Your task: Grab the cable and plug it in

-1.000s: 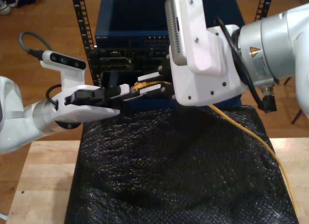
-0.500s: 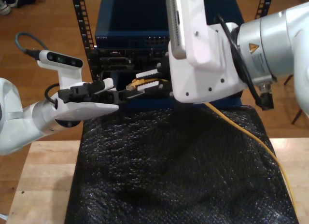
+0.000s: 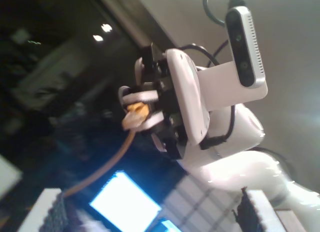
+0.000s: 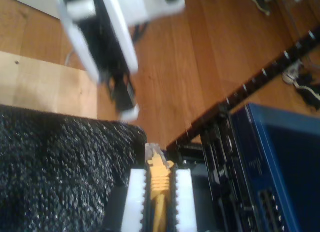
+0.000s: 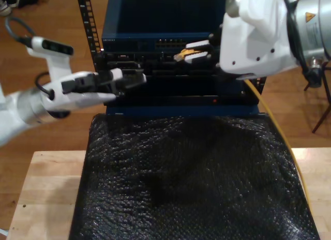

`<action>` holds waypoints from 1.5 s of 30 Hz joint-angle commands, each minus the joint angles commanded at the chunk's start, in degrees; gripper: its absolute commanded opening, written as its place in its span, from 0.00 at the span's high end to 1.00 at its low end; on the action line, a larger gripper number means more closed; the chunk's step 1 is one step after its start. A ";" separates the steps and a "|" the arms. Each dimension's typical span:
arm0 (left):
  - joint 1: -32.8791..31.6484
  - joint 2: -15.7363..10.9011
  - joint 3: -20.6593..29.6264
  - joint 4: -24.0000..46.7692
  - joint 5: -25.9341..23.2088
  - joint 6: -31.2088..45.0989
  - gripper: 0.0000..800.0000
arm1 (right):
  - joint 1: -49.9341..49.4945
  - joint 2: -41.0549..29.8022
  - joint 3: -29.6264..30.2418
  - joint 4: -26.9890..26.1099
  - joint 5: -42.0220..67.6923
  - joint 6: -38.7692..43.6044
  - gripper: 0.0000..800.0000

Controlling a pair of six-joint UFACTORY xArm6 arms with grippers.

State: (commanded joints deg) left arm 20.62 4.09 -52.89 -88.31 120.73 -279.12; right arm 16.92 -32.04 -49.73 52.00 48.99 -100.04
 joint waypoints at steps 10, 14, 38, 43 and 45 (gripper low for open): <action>0.35 -2.64 -2.99 12.66 -7.47 4.48 0.00 | -8.35 1.93 -0.26 -3.34 6.15 4.31 1.00; 0.79 -5.27 -3.16 17.49 -10.37 4.92 0.00 | -8.44 3.25 0.00 -8.44 8.00 8.62 1.00; 3.34 -9.76 -11.34 51.34 -18.99 13.27 0.01 | -8.62 10.55 4.31 -25.23 9.76 17.85 1.00; 3.43 -11.52 -11.34 58.11 -18.99 19.60 0.00 | -8.62 12.04 4.75 -25.67 9.76 17.85 1.00; 3.43 -12.13 -11.25 60.48 -18.99 21.10 0.00 | -8.62 12.48 4.75 -25.76 9.85 17.85 1.00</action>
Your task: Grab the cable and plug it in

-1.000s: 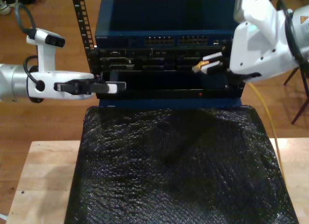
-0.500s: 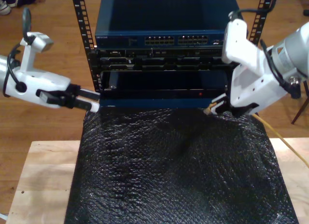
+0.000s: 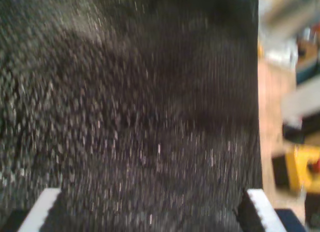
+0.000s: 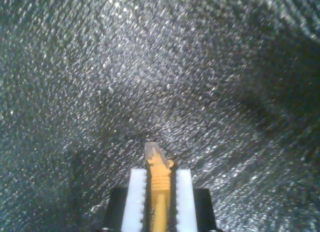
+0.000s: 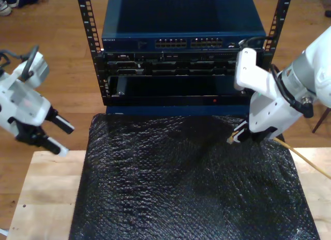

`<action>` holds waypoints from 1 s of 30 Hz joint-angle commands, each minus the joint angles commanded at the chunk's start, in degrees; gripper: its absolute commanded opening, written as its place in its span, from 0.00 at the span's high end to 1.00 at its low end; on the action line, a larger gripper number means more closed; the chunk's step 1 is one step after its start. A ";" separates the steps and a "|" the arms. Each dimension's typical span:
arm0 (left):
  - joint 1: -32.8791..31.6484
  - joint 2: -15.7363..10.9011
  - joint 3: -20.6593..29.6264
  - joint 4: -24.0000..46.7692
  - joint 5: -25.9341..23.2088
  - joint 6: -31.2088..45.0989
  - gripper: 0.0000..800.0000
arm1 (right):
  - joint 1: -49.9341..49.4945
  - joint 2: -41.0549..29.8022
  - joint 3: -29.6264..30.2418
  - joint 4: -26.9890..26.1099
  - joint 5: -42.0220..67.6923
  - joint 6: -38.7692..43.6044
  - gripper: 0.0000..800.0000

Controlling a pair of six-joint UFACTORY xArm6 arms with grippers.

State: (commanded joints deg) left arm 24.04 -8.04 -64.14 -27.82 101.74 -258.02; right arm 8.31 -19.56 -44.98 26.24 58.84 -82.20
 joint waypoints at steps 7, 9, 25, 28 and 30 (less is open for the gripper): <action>2.29 -1.93 0.44 6.95 0.35 8.44 0.00 | 0.09 0.26 0.53 0.00 0.09 0.00 1.00; 4.57 -1.93 0.44 8.53 0.44 10.99 0.00 | 0.00 0.18 0.53 0.00 0.09 0.00 1.00; 24.09 -8.00 12.48 20.75 0.53 37.71 0.00 | 0.09 1.41 0.79 0.18 0.09 0.09 1.00; 26.81 -10.55 17.05 24.09 0.35 41.32 0.00 | 0.09 1.58 0.88 0.18 0.09 0.00 1.00; 28.31 -12.13 20.04 25.67 0.26 43.69 0.00 | 0.00 1.58 1.14 0.18 0.09 0.00 1.00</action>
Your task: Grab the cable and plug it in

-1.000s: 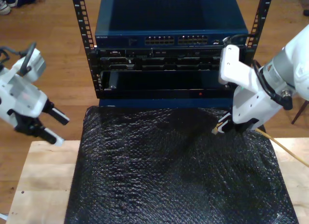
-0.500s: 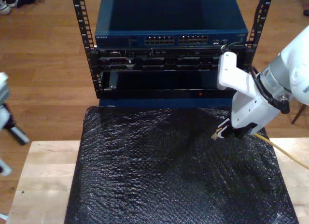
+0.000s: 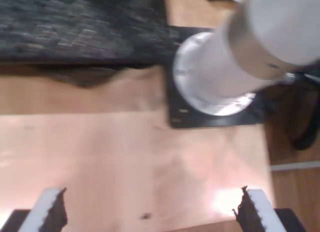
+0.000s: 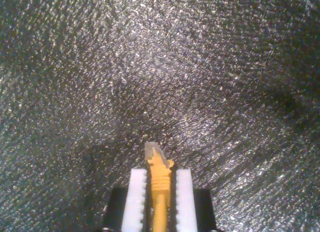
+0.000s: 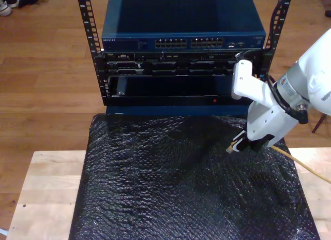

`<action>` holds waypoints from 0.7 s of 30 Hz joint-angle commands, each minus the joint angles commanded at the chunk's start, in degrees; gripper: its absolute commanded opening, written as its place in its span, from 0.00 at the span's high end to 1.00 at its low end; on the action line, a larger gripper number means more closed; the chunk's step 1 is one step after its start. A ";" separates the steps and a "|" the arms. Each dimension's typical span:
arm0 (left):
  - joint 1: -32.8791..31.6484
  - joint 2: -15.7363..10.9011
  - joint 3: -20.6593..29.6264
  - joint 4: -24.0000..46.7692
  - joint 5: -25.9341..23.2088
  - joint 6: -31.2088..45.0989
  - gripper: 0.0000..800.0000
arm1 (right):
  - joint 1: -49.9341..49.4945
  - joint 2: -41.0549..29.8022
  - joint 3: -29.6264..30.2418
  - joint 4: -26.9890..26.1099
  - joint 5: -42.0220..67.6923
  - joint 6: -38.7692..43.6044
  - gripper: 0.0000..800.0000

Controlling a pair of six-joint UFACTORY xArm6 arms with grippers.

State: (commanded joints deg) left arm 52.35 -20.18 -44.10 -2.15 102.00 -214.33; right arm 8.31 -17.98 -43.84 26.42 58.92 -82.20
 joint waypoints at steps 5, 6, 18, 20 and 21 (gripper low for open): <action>4.75 -1.93 5.27 1.41 -1.05 6.59 0.00 | 0.00 -0.09 0.26 0.00 0.00 0.00 1.00; 6.15 -1.93 6.07 1.41 -1.67 7.65 0.00 | 0.00 -0.09 0.35 0.00 0.00 0.00 1.00; 15.74 -2.11 14.33 4.04 -8.09 16.53 0.00 | 0.00 -0.09 0.97 0.00 0.00 0.00 1.00; 15.91 -2.46 15.38 4.04 -8.09 17.32 0.00 | 0.00 -0.09 1.05 0.00 0.00 0.00 1.00; 15.91 -2.99 16.00 4.04 -8.18 17.58 0.00 | 0.00 -0.09 1.05 0.00 0.00 0.00 1.00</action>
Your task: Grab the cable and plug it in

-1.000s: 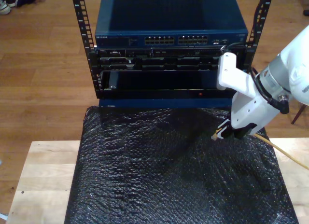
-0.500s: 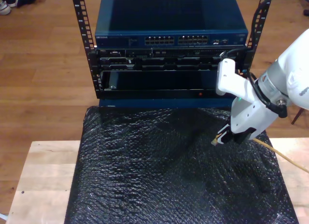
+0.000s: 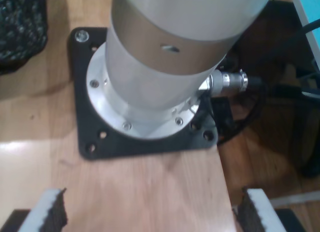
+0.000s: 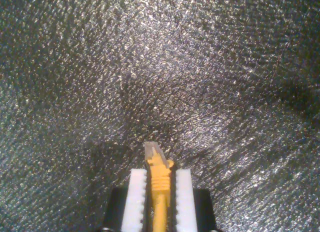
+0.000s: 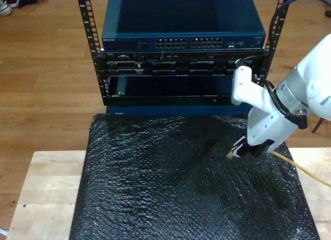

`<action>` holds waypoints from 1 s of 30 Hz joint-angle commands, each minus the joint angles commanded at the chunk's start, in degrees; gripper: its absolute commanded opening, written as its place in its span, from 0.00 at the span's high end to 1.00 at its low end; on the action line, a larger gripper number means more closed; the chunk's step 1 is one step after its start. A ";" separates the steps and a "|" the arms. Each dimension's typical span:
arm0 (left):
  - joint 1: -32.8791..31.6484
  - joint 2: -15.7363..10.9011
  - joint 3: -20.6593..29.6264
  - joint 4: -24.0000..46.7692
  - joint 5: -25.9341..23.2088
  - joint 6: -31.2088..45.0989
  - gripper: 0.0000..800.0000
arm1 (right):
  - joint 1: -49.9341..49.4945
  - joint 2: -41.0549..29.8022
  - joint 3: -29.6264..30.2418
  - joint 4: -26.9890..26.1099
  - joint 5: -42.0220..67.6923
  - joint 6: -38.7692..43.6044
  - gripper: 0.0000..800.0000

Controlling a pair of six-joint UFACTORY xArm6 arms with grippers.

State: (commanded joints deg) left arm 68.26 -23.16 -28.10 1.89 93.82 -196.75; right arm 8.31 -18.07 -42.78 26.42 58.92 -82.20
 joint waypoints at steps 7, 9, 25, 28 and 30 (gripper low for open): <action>0.00 -4.40 4.04 0.62 -0.53 1.49 0.00 | 0.00 0.00 0.70 0.00 -0.09 0.00 1.00; 0.00 -5.45 5.27 1.76 -2.02 1.58 0.00 | 0.00 0.00 0.70 0.00 -0.09 0.00 1.00; 7.74 -5.98 10.55 2.11 -10.99 5.36 0.00 | -0.09 -0.09 0.70 0.00 -0.09 0.00 1.00; 8.09 -5.98 10.46 1.93 -11.08 5.98 0.00 | 0.00 -0.09 0.70 0.00 -0.09 0.00 1.00; 9.49 -5.98 10.46 1.93 -11.43 6.95 0.00 | 0.00 -0.09 0.70 0.00 -0.09 0.00 1.00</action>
State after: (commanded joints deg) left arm 77.76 -29.14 -17.64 3.82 82.40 -189.80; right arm 8.31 -18.15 -42.08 26.42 58.84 -82.20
